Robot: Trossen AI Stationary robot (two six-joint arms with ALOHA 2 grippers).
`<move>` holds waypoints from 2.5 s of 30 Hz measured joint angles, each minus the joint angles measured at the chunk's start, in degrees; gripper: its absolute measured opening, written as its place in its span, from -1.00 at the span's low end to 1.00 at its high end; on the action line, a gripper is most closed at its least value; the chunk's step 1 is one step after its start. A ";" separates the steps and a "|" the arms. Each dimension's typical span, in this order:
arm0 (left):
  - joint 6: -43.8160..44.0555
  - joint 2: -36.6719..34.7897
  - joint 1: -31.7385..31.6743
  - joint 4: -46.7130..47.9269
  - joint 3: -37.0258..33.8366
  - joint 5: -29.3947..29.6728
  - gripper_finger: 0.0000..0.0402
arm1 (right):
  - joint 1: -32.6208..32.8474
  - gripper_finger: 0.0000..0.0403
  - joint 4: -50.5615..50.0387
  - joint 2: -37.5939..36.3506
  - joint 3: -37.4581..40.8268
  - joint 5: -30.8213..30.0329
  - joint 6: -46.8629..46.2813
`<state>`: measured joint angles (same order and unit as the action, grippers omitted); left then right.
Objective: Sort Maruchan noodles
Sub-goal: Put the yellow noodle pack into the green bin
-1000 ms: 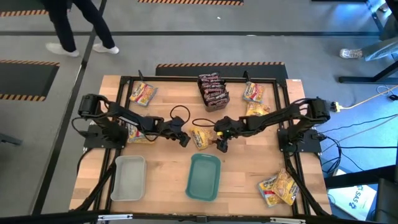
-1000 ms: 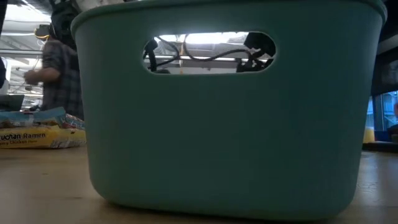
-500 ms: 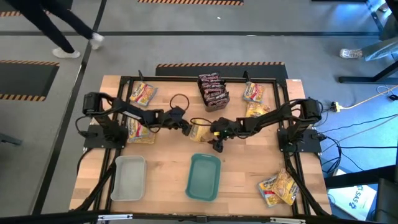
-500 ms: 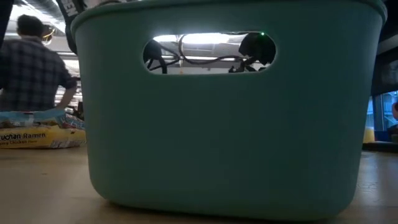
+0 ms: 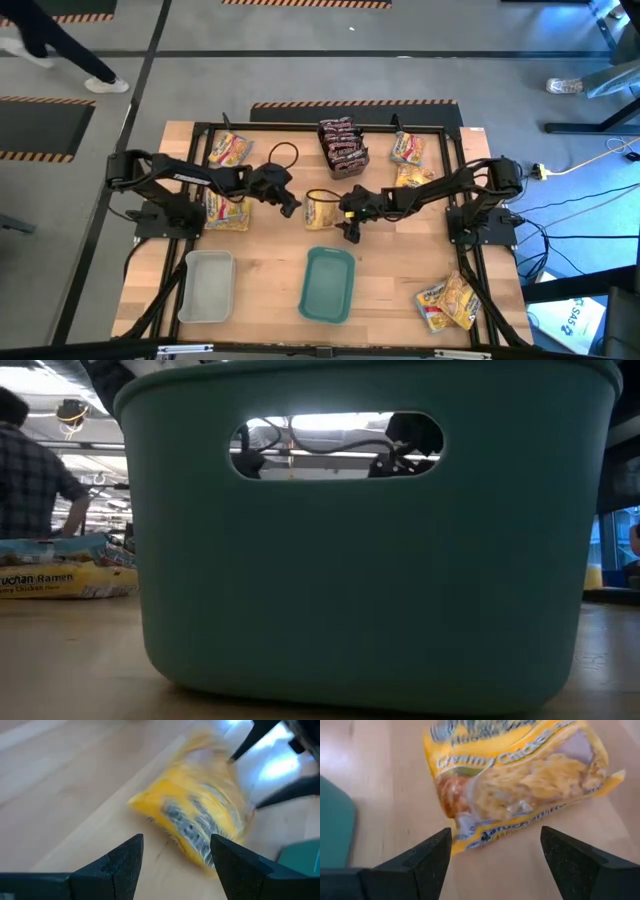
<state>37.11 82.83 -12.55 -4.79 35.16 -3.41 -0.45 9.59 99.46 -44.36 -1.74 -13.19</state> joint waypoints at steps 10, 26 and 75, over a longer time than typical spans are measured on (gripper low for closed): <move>5.90 3.27 0.29 -1.75 0.00 -2.03 0.26 | 0.02 0.45 -0.10 0.00 -0.19 -1.97 2.04; 19.70 12.62 3.60 -12.84 -0.04 1.00 0.31 | 0.06 0.45 3.25 0.00 -0.28 -3.82 6.23; -4.60 14.65 4.76 -27.10 -0.04 -0.11 -0.26 | 0.13 0.45 4.74 1.13 0.07 -3.23 6.20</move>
<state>32.51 97.48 -7.79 -31.89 35.11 -3.52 -0.32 14.33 100.59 -44.29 -4.97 -6.99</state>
